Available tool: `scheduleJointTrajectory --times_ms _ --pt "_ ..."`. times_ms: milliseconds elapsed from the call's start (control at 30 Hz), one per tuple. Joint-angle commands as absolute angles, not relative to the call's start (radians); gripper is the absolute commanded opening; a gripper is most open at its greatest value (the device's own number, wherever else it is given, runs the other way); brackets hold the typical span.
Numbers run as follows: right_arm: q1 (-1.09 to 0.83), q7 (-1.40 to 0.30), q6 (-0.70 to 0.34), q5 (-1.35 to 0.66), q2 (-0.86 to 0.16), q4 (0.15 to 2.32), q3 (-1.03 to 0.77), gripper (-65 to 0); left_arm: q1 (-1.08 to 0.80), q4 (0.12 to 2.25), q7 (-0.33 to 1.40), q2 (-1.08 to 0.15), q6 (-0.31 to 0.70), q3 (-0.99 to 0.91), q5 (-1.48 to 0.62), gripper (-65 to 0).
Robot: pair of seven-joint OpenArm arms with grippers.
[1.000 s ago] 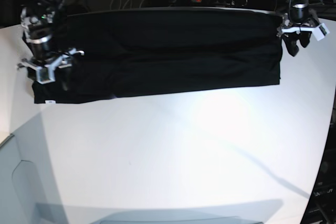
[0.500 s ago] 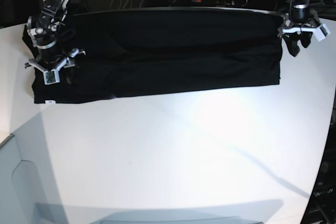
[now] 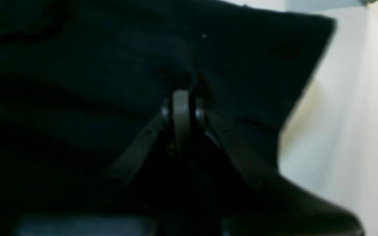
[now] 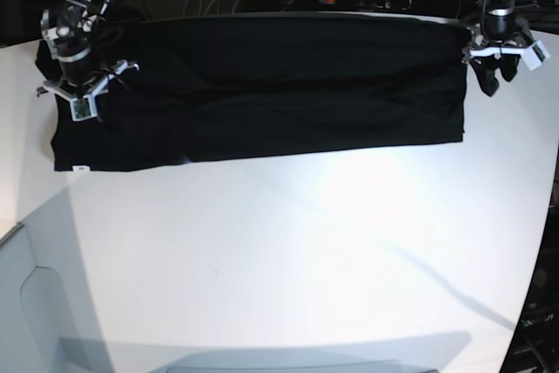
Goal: Fold the T-shirt properly
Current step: 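Hold the strip ends and smooth the shirt flat with both grippers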
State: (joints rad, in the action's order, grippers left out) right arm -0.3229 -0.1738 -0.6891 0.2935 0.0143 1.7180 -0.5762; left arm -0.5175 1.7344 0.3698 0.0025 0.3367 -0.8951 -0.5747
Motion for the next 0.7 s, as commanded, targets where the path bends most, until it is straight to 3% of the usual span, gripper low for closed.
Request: scheduleJointTrajectory --times_ms 0,233,600,667 --pt "-0.329 -0.142 -0.698 0.277 0.008 1.771 -0.576 -65.0 -0.521 1.753 0.346 -0.008 0.343 -0.901 -0.587 -31.1" --pt "-0.41 -0.142 -0.698 0.275 0.045 1.886 -0.576 -65.0 -0.507 1.751 0.346 -0.008 0.343 -0.901 -0.587 -31.1" --pt "-0.498 -0.15 -0.698 0.277 0.047 1.882 -0.579 -65.0 -0.506 1.75 0.346 -0.008 0.343 -0.901 -0.587 -31.1" --pt "-0.498 -0.151 -0.698 0.278 0.048 1.882 -0.582 -60.2 -0.504 1.75 0.346 -0.008 0.343 -0.901 -0.587 -31.1"
